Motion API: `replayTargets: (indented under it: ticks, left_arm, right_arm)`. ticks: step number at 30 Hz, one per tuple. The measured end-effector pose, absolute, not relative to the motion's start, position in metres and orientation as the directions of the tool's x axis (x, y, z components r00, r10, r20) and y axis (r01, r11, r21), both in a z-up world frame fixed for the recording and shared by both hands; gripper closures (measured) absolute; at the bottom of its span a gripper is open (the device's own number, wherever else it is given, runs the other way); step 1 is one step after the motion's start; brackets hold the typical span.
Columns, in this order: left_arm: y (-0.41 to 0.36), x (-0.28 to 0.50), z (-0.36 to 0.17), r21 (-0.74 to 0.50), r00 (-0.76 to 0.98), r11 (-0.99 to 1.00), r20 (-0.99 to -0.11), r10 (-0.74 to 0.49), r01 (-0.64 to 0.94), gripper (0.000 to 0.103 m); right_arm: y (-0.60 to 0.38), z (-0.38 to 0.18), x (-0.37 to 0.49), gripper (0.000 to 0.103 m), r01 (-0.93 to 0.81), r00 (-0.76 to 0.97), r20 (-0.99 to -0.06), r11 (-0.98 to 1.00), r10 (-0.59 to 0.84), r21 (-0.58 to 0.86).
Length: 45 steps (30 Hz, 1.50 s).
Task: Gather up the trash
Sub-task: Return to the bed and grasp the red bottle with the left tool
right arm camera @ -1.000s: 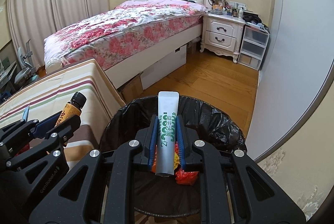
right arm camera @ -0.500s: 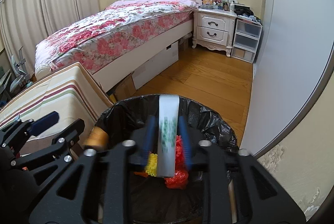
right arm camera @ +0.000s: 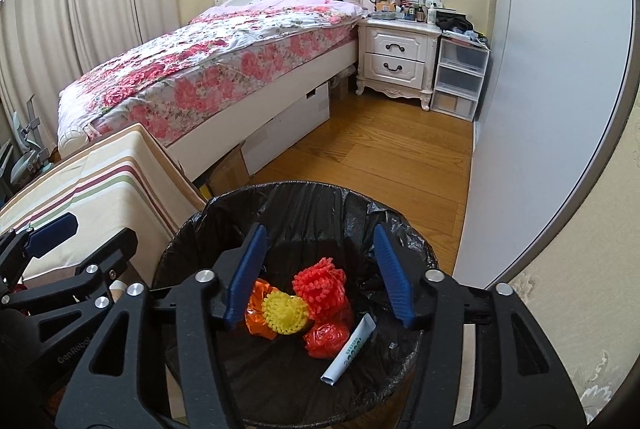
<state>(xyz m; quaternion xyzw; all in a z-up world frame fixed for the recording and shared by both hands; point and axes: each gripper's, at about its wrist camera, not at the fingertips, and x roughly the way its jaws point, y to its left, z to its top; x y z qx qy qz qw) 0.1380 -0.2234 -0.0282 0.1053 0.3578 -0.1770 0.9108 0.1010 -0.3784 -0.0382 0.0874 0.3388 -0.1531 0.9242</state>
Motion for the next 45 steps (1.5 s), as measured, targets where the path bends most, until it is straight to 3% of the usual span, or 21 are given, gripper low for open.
replayTargets:
  ticks: [32,45]
  left_arm:
    - [-0.084,0.056,-0.013,0.031,0.717,0.97,-0.68,-0.156,0.241,0.03]
    - [-0.042,0.052,-0.041,0.021,0.666,0.981,-0.738,-0.114,0.192,0.03]
  right_arm:
    - [-0.253,-0.033,0.039,0.043,0.108,0.723,-0.688,0.994,-0.063,0.023]
    - [-0.211,-0.042,0.039,0.043,0.019,0.701,-0.713,1.0,-0.005,0.012]
